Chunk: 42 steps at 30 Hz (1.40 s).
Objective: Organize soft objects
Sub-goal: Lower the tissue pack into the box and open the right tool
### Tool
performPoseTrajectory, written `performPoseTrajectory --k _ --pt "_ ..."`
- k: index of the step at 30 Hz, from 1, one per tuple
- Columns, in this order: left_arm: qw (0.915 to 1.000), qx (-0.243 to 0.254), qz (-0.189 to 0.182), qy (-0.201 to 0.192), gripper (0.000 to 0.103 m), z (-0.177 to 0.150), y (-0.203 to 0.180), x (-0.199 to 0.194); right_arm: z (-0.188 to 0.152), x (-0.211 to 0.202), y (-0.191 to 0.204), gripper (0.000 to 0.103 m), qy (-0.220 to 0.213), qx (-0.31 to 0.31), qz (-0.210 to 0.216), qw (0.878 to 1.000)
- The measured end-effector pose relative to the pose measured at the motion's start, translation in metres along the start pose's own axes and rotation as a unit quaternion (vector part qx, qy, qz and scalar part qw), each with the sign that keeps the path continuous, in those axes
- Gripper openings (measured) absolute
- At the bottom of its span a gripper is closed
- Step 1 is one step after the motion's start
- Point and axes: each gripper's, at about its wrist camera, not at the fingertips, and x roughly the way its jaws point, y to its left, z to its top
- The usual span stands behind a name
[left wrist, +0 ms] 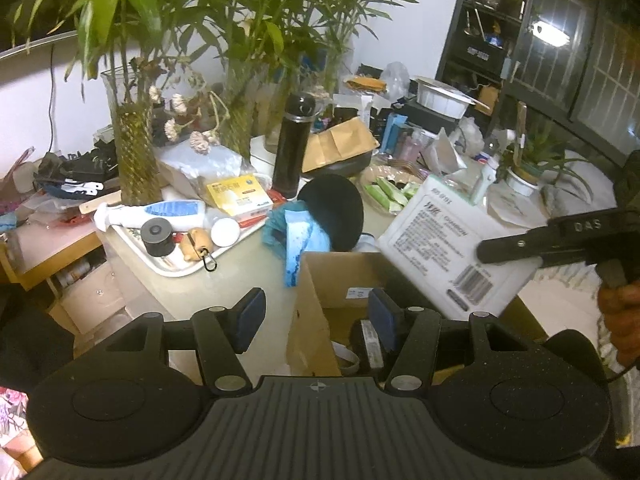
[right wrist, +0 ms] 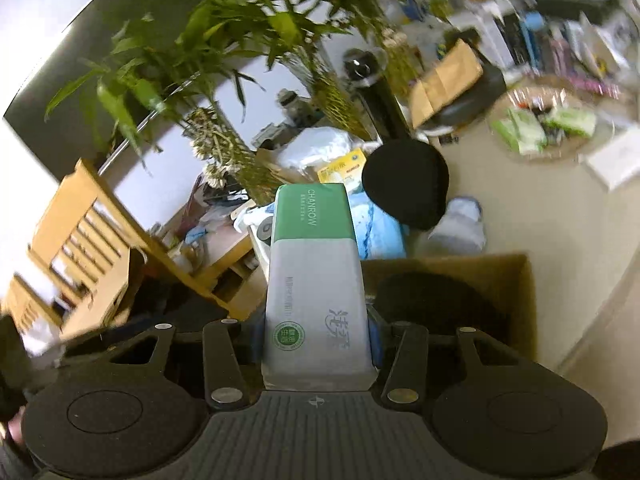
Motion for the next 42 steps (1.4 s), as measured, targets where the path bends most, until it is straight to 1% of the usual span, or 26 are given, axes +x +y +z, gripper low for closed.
performPoseTrajectory --k 2,4,5,6,9,10,12,17,20,24,28,32,35,39,40,42 --pt "1.0000 -0.007 0.000 -0.002 0.056 -0.001 0.003 -0.002 -0.002 0.010 0.002 0.051 0.000 0.038 0.004 0.999" --pt "0.9999 -0.012 0.001 -0.004 0.056 -0.003 0.006 -0.003 -0.004 0.025 0.001 0.059 0.014 0.085 0.024 0.996" --pt "0.9999 -0.014 0.003 -0.004 0.056 -0.003 0.007 -0.003 -0.005 0.033 0.002 0.067 0.027 0.093 0.036 0.995" --pt "0.9999 -0.016 0.003 -0.004 0.056 -0.003 0.008 -0.003 -0.006 0.037 0.007 0.069 0.031 0.083 0.042 0.995" --pt "0.9998 -0.020 0.003 -0.006 0.056 -0.004 0.012 -0.007 -0.009 0.036 0.022 0.084 0.015 0.032 0.035 0.999" --pt "0.9998 -0.020 0.003 -0.007 0.056 -0.004 0.012 -0.009 -0.009 0.035 0.023 0.086 0.011 0.026 0.036 0.999" --pt "0.9997 -0.021 0.004 -0.008 0.056 -0.005 0.015 -0.010 -0.008 0.031 0.024 0.089 0.011 0.020 0.041 0.999" --pt "0.9996 -0.026 0.008 -0.005 0.056 -0.008 0.019 -0.009 -0.007 0.021 0.025 0.095 0.004 -0.002 0.032 0.999" --pt "0.9997 -0.023 0.007 -0.004 0.056 -0.009 0.018 -0.008 -0.011 0.018 0.029 0.098 0.002 -0.030 0.022 0.999" --pt "0.9997 -0.023 0.009 -0.005 0.056 -0.010 0.018 -0.007 -0.024 0.022 0.044 0.098 -0.002 -0.091 0.001 0.996" --pt "0.9994 -0.031 0.009 -0.008 0.056 -0.010 0.022 -0.008 -0.047 0.035 0.062 0.098 -0.012 -0.154 -0.038 0.987" --pt "0.9990 -0.041 0.015 -0.009 0.056 -0.013 0.028 -0.009 -0.068 0.055 0.080 0.098 -0.018 -0.198 -0.063 0.978" --pt "0.9987 -0.047 0.018 -0.008 0.056 -0.014 0.033 -0.010 -0.081 0.072 0.091 0.093 -0.027 -0.224 -0.095 0.969" --pt "0.9983 -0.053 0.020 -0.008 0.056 -0.016 0.038 -0.012 -0.092 0.089 0.097 0.083 -0.044 -0.241 -0.128 0.961" --pt "0.9982 -0.055 0.020 -0.008 0.056 -0.017 0.039 -0.012 -0.095 0.093 0.098 0.076 -0.048 -0.243 -0.137 0.959" --pt "0.9980 -0.058 0.021 -0.008 0.056 -0.018 0.042 -0.012 -0.099 0.099 0.099 0.069 -0.055 -0.242 -0.151 0.957"
